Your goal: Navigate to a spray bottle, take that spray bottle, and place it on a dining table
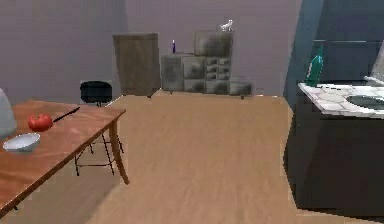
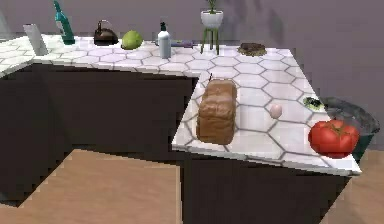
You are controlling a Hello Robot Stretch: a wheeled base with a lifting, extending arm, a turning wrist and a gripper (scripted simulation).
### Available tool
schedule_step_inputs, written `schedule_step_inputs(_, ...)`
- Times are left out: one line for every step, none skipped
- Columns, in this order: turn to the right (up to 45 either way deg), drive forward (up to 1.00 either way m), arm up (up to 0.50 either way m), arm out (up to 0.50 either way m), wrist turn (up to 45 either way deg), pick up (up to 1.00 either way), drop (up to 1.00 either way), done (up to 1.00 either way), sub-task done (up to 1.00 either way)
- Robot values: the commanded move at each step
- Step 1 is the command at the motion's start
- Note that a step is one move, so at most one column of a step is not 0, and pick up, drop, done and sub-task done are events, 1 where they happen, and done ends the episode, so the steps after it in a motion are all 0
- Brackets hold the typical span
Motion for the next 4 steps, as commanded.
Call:
schedule_step_inputs(0.0,1.0,0.0,0.0,0.0,0.0,0.0,0.0,0.0)
schedule_step_inputs(6.0,0.0,0.0,0.0,0.0,0.0,0.0,0.0,0.0)
schedule_step_inputs(0.0,0.75,0.0,0.0,0.0,0.0,0.0,0.0,0.0)
schedule_step_inputs(-9.0,0.0,0.0,0.0,0.0,0.0,0.0,0.0,0.0)
